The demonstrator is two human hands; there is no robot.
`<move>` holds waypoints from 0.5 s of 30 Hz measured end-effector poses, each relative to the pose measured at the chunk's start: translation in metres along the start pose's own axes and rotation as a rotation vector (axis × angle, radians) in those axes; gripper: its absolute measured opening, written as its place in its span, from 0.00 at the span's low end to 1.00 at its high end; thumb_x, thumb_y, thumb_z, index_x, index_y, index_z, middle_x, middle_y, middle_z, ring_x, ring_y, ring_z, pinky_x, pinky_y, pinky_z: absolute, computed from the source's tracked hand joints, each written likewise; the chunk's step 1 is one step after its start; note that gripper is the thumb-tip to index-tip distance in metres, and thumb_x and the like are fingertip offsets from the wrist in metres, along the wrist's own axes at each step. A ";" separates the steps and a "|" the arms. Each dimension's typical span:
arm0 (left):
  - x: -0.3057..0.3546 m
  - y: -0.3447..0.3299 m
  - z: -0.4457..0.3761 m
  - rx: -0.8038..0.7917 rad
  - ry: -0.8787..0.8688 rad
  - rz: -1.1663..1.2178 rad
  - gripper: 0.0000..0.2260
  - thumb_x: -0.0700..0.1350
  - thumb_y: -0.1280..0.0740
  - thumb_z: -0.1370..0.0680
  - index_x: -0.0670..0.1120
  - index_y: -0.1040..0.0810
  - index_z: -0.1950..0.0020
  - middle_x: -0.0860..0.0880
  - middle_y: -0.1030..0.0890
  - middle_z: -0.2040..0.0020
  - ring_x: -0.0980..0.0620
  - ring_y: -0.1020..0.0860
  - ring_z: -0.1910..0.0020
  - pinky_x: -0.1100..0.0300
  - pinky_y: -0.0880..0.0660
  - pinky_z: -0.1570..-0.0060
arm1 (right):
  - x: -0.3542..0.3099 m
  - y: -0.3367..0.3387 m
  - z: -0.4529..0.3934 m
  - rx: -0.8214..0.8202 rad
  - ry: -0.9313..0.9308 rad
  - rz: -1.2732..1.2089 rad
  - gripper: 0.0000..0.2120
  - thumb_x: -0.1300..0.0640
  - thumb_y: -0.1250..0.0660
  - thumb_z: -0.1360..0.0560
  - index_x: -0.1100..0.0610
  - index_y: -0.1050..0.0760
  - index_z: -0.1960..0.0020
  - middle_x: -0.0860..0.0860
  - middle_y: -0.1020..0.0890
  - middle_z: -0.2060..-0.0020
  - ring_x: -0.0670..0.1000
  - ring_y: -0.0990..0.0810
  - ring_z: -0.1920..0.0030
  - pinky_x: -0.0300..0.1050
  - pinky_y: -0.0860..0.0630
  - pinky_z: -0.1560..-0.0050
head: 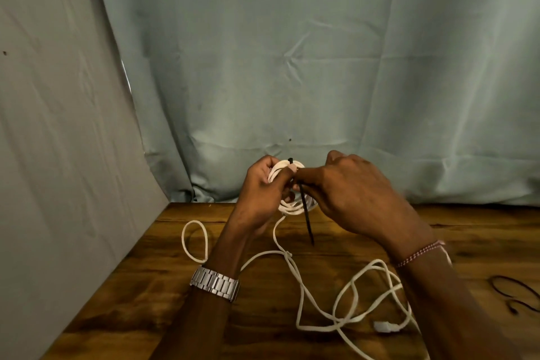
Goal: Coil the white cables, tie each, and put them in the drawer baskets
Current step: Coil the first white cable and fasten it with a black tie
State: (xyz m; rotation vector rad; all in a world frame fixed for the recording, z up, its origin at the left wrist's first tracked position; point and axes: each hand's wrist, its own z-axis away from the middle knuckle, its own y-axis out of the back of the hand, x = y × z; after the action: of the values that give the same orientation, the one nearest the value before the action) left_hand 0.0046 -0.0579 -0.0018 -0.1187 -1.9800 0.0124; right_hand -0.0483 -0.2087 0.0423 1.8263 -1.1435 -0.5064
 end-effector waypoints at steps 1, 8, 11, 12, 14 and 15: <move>-0.001 0.001 -0.001 0.003 0.003 0.000 0.03 0.38 0.36 0.18 0.38 0.25 0.50 0.44 0.19 0.62 0.54 0.22 0.68 0.61 0.25 0.69 | -0.004 0.003 0.001 -0.010 -0.010 0.028 0.18 0.44 0.48 0.15 0.39 0.32 0.28 0.51 0.25 0.53 0.50 0.30 0.53 0.45 0.37 0.54; -0.003 0.006 -0.002 -0.023 -0.040 0.011 0.04 0.39 0.36 0.18 0.40 0.24 0.51 0.48 0.19 0.65 0.56 0.21 0.69 0.63 0.26 0.72 | -0.003 0.004 0.002 -0.047 0.039 0.073 0.24 0.57 0.37 0.18 0.37 0.32 0.27 0.50 0.20 0.46 0.48 0.29 0.49 0.43 0.36 0.51; -0.001 0.006 -0.002 -0.042 -0.049 0.048 0.05 0.40 0.36 0.17 0.42 0.24 0.53 0.48 0.21 0.66 0.55 0.25 0.71 0.61 0.28 0.73 | 0.009 0.001 -0.001 0.031 0.009 -0.151 0.20 0.56 0.30 0.22 0.38 0.24 0.33 0.48 0.16 0.48 0.47 0.22 0.49 0.45 0.24 0.49; 0.000 0.006 -0.002 -0.054 -0.052 0.058 0.05 0.41 0.36 0.17 0.42 0.24 0.53 0.45 0.22 0.65 0.53 0.26 0.70 0.60 0.29 0.72 | 0.012 -0.001 -0.003 0.105 -0.021 -0.247 0.17 0.55 0.28 0.23 0.41 0.20 0.37 0.46 0.14 0.48 0.45 0.20 0.51 0.46 0.21 0.50; 0.000 0.006 -0.002 -0.067 -0.051 0.052 0.05 0.42 0.36 0.17 0.41 0.24 0.50 0.41 0.22 0.62 0.50 0.24 0.67 0.59 0.27 0.70 | 0.016 -0.004 -0.007 0.263 -0.108 -0.373 0.15 0.53 0.24 0.27 0.47 0.18 0.41 0.45 0.15 0.47 0.42 0.20 0.53 0.45 0.19 0.51; 0.000 0.006 -0.002 -0.068 -0.048 0.045 0.05 0.42 0.37 0.17 0.41 0.24 0.50 0.42 0.20 0.60 0.50 0.22 0.66 0.59 0.26 0.69 | 0.016 -0.007 -0.009 0.304 -0.156 -0.412 0.18 0.51 0.22 0.29 0.49 0.19 0.40 0.45 0.15 0.46 0.43 0.20 0.51 0.43 0.18 0.51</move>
State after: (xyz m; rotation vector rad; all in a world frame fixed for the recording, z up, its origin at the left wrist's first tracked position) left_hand 0.0067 -0.0521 -0.0015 -0.2091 -2.0261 -0.0231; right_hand -0.0309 -0.2176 0.0430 2.3414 -0.9859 -0.7538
